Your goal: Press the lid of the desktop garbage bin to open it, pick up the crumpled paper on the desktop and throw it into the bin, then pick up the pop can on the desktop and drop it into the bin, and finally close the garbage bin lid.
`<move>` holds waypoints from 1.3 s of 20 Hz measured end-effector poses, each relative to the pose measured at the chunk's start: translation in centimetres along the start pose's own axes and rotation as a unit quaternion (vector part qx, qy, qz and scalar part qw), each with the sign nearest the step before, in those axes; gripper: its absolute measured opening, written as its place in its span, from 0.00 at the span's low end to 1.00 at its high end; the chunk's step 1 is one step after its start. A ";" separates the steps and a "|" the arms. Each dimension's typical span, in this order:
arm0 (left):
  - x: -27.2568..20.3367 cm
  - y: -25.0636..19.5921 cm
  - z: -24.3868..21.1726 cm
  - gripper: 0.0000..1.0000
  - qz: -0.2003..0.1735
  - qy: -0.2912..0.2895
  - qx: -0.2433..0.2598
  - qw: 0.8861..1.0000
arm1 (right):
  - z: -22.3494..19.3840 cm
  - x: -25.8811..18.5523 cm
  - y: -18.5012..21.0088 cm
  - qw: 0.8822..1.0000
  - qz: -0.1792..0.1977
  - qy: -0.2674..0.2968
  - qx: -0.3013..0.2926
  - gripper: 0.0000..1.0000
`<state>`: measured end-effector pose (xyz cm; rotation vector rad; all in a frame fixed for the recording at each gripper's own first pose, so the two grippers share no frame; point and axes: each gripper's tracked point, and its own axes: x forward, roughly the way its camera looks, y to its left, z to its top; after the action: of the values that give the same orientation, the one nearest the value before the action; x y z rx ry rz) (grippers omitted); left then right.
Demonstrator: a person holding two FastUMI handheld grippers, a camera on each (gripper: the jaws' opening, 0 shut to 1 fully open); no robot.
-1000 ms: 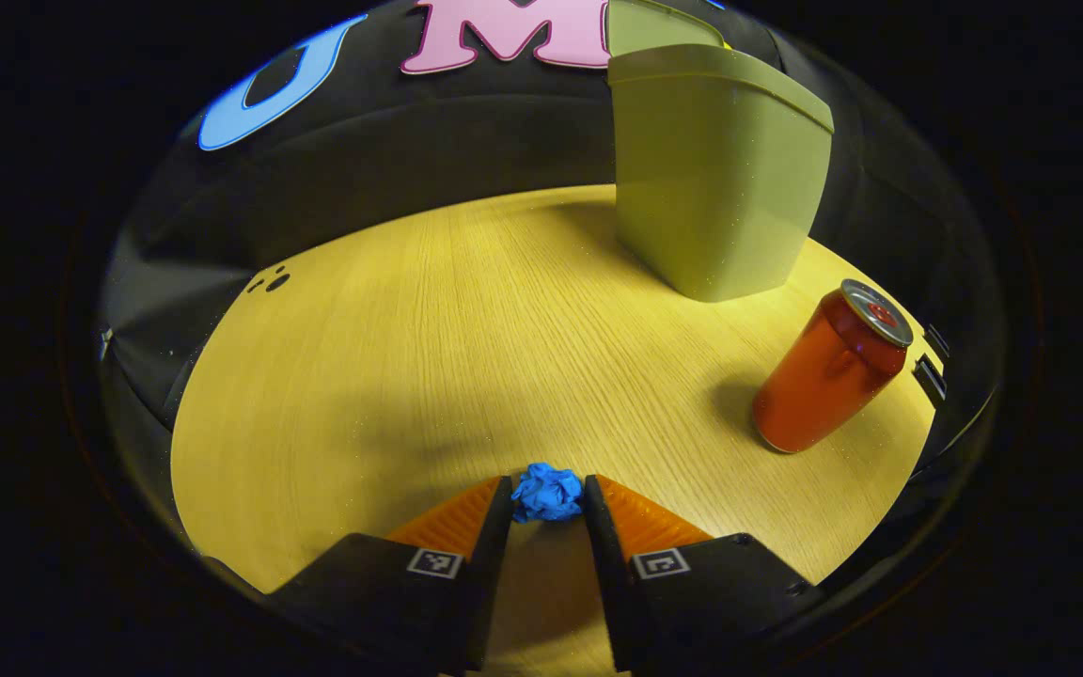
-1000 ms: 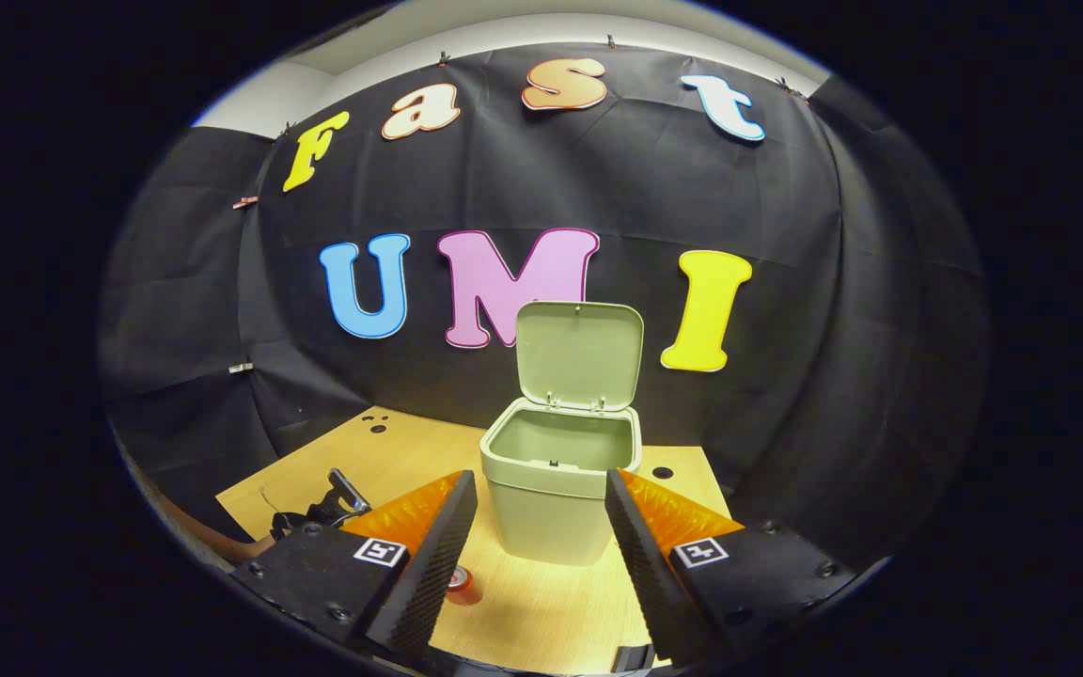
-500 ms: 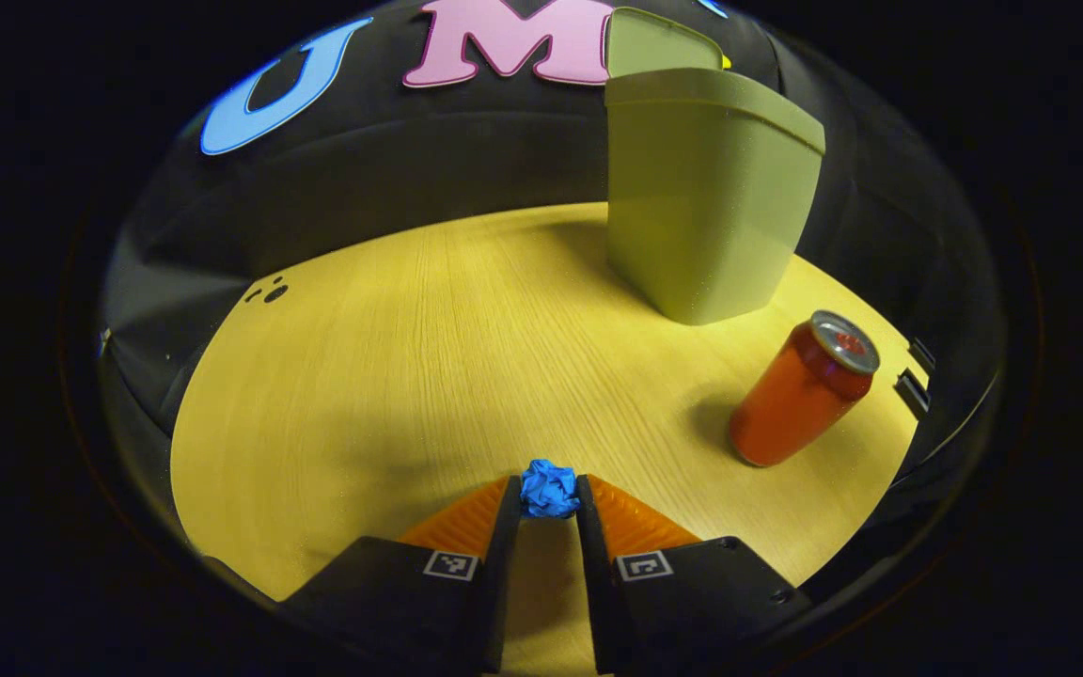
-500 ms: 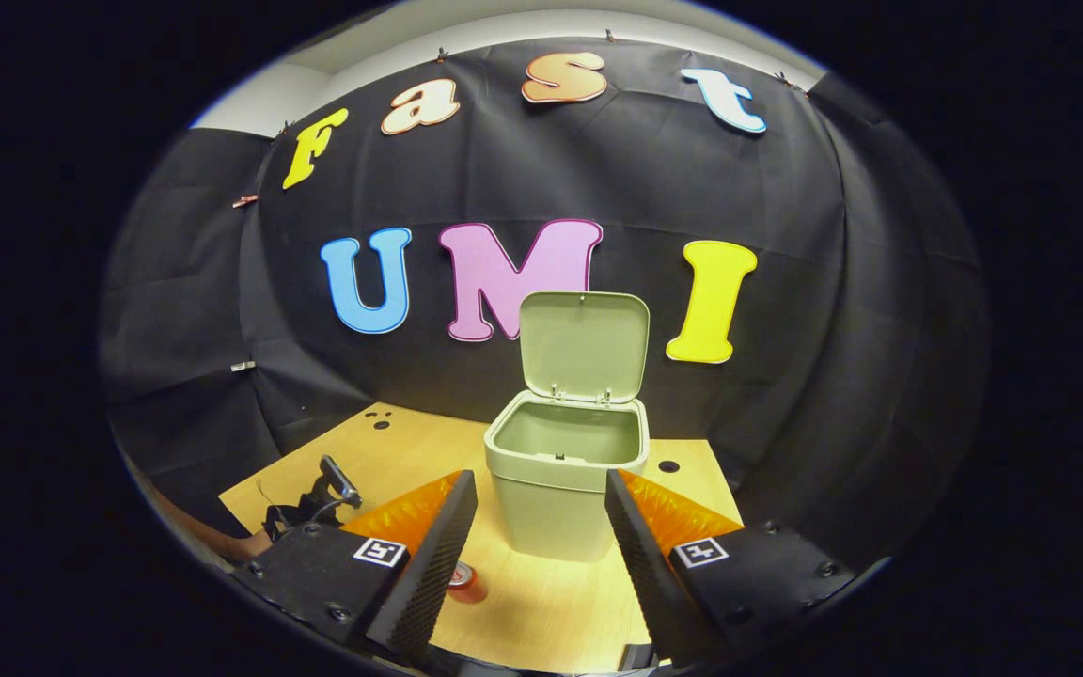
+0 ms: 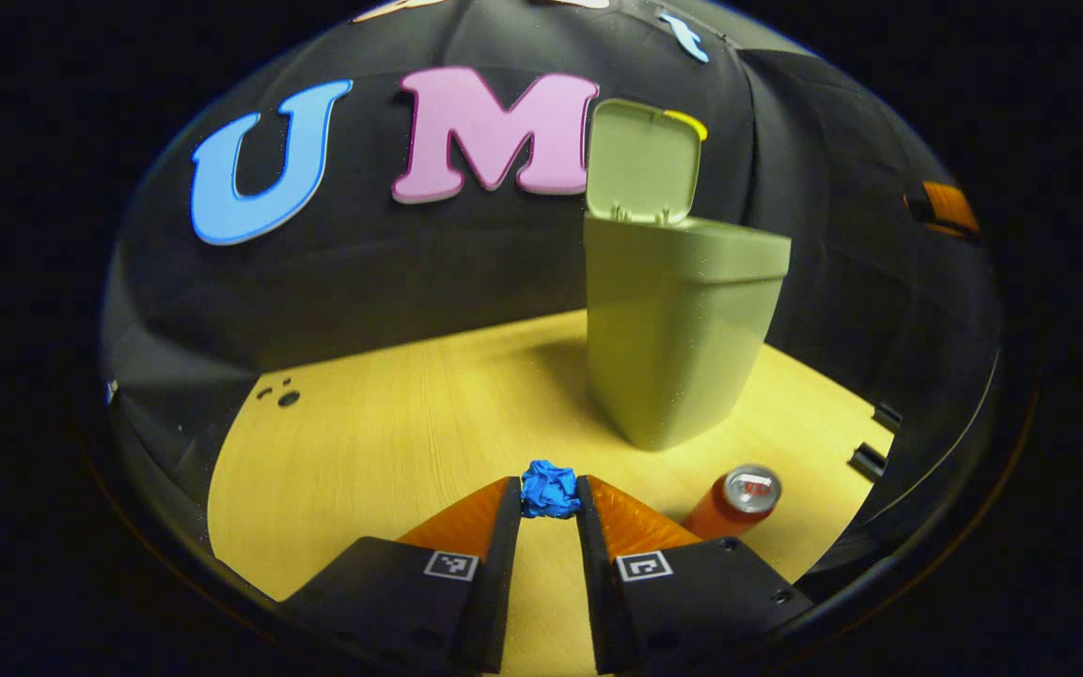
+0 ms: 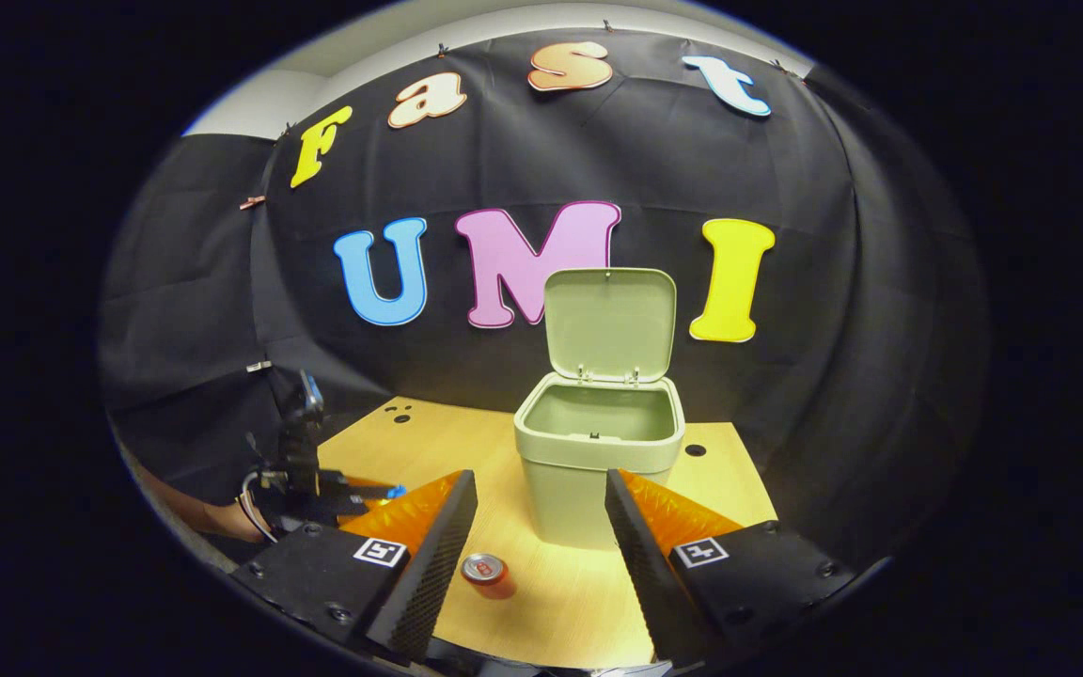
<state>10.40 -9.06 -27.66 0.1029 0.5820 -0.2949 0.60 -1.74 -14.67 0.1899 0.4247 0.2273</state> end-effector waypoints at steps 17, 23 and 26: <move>4.6 -9.4 21.9 0.39 -0.155 -0.159 -0.006 0.975 | -1.8 -1.2 -1.4 0.999 -0.026 0.008 0.019 0.87; 8.7 -12.3 22.1 0.35 -0.171 -0.135 0.009 0.976 | -1.9 -1.9 -3.2 0.998 -0.047 0.003 0.028 0.86; 10.5 -12.9 21.7 0.44 -0.169 -0.125 0.009 0.978 | -2.5 -2.2 -3.9 0.998 -0.056 0.008 0.026 0.86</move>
<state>26.26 -27.82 -15.59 -0.0178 0.3443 -0.6331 -1.73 -5.73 -16.90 0.2150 0.4567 0.1083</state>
